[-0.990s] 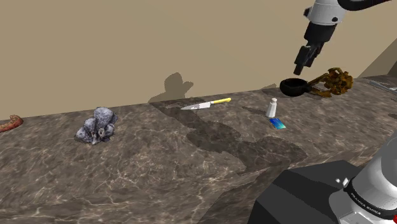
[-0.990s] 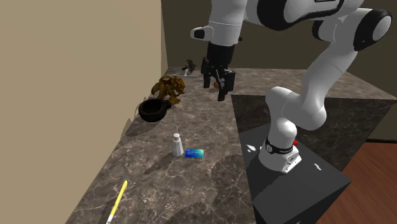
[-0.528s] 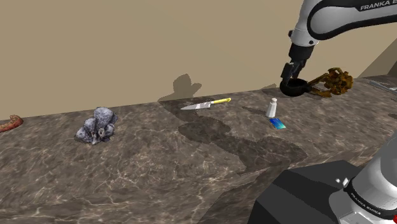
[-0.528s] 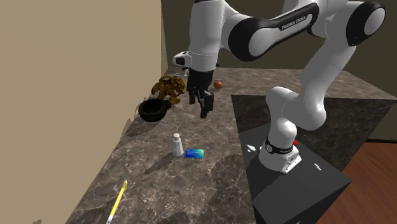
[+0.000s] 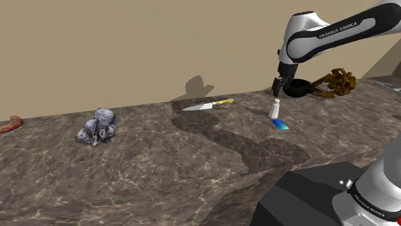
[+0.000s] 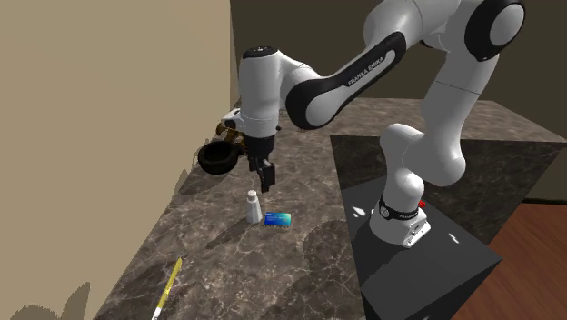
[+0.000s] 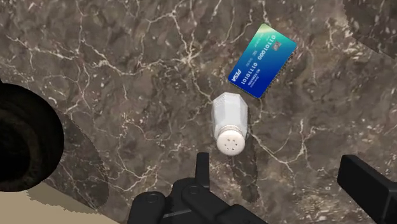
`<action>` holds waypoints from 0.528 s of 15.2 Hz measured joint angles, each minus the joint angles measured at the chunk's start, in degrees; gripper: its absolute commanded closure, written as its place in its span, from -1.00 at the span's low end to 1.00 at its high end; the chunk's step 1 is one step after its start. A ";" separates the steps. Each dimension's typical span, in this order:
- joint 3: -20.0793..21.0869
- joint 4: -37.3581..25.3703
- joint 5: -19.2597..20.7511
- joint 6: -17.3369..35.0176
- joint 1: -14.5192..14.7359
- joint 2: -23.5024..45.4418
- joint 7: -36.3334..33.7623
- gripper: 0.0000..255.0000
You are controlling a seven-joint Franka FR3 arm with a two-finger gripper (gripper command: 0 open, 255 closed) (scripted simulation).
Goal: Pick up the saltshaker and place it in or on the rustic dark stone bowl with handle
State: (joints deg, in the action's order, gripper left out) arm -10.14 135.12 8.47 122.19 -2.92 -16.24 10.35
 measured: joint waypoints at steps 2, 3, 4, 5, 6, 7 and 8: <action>-0.66 -0.52 0.09 2.67 -0.28 3.46 0.47 -1.00; -1.11 -1.08 0.07 3.88 -0.50 5.29 0.98 -1.00; -1.40 -1.22 0.03 5.02 -0.64 6.64 1.29 -1.00; -1.44 -0.88 0.04 5.86 -0.65 7.18 1.22 -1.00; -1.49 -0.76 -0.04 6.89 -0.63 8.10 1.21 -1.00; -1.53 -0.34 -0.02 7.64 -0.66 8.43 1.18 -1.00; -1.55 -0.12 -0.07 8.46 -0.64 9.04 1.14 -1.00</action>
State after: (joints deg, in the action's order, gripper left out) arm -11.70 135.00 8.40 130.65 -3.56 -7.20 11.49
